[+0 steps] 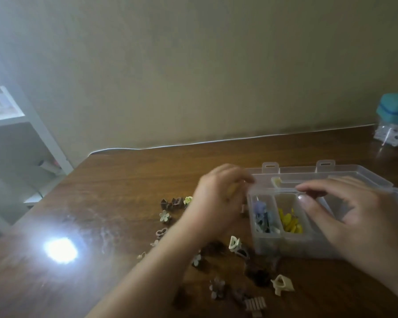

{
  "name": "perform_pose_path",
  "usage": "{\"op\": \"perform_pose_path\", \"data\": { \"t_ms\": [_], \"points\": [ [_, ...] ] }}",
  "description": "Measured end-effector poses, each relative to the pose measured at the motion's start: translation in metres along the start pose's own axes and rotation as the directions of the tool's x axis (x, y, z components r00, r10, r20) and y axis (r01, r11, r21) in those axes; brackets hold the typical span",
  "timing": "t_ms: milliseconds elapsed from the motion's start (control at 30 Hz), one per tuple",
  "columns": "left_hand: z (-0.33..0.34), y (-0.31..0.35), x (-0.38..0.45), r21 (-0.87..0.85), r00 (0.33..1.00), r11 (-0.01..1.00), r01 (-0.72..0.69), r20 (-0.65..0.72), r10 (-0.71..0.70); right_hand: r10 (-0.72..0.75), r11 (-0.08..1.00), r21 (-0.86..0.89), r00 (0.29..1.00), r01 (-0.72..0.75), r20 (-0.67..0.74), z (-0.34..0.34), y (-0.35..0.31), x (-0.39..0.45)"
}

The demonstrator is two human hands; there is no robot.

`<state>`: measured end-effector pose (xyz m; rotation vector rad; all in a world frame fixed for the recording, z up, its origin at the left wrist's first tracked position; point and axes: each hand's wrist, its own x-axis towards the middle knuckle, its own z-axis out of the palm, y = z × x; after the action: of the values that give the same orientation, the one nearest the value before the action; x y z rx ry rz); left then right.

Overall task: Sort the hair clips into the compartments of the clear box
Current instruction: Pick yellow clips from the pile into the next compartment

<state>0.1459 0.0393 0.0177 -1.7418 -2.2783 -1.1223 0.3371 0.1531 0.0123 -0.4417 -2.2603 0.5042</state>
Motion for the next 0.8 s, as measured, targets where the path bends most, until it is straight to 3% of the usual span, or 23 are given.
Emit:
{"op": "perform_pose_path", "data": {
  "t_ms": [67,167,233,433,533,600,667,733,800],
  "points": [
    [-0.009,-0.024,0.006,0.189,0.982,0.969,0.156,0.079,-0.174,0.005,1.000,0.005,1.000,-0.005,-0.006,-0.001,-0.004,0.000],
    [-0.010,-0.043,0.003,0.412,0.910,0.892,0.184,0.272,-0.313,0.022,1.000,0.011,1.000,-0.022,-0.022,-0.001,-0.003,0.001],
    [-0.006,-0.042,-0.001,0.440,0.896,0.884,0.160,0.312,-0.317,0.020,1.000,-0.003,0.999,-0.020,-0.038,0.001,0.000,0.001],
    [-0.001,-0.039,0.001,0.441,0.924,0.886,0.143,0.260,-0.279,0.002,1.000,-0.024,0.996,-0.004,-0.085,0.002,0.001,0.000],
    [-0.002,-0.036,0.001,0.293,0.957,0.932,0.213,0.132,-0.260,0.017,1.000,-0.019,0.995,-0.019,-0.096,0.001,0.001,0.000],
    [-0.007,-0.023,0.002,-0.044,0.959,0.960,0.276,0.082,-0.272,0.026,0.999,-0.021,0.995,-0.028,-0.100,0.000,0.001,-0.001],
    [-0.010,0.001,0.002,-0.291,0.960,0.920,0.262,0.172,-0.219,0.024,0.999,-0.038,0.995,-0.027,-0.094,0.000,0.000,-0.001],
    [-0.004,0.021,0.002,-0.235,0.956,0.962,0.139,0.285,-0.068,0.018,0.999,-0.048,0.996,-0.022,-0.083,0.000,0.001,0.000],
    [0.009,0.029,0.003,-0.020,0.938,1.000,-0.009,0.346,0.015,0.025,0.999,-0.041,0.996,-0.029,-0.084,-0.001,0.003,0.001]
  ]
}}
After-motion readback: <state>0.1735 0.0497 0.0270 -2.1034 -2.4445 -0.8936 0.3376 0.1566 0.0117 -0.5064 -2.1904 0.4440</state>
